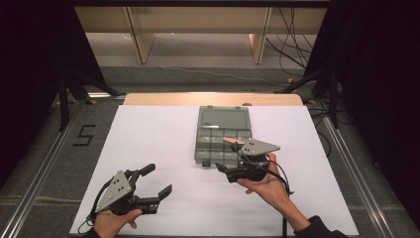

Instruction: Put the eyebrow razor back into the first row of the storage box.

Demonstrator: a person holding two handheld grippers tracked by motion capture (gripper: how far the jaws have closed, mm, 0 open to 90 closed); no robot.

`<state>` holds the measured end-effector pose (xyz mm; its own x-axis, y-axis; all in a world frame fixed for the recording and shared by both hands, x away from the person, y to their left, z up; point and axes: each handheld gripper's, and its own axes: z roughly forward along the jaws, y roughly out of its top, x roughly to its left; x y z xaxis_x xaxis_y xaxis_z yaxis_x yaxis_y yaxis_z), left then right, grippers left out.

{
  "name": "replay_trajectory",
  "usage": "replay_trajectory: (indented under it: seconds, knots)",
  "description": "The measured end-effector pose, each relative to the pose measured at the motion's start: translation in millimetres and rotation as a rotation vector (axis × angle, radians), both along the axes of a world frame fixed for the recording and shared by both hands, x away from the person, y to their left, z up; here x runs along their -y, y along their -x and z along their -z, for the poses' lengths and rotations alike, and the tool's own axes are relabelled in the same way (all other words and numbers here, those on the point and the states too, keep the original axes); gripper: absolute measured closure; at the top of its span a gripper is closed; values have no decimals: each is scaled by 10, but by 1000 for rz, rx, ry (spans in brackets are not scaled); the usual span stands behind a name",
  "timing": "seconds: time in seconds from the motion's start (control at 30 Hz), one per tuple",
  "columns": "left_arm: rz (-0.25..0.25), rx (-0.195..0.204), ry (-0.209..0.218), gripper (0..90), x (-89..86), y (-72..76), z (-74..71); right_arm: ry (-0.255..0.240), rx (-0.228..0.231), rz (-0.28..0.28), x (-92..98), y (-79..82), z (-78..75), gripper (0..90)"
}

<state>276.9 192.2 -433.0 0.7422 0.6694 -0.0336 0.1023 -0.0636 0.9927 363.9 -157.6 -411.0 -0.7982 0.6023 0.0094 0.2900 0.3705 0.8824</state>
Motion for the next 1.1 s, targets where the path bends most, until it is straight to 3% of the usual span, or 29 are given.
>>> replay_trajectory:
  seconds: [0.7,1.1]
  knots:
    - [-7,1,-4,165,-18,30,2,-29,11,20,145,206,16,213]
    - [-8,3,-5,165,-22,28,1,-47,19,61,294,357,35,206]
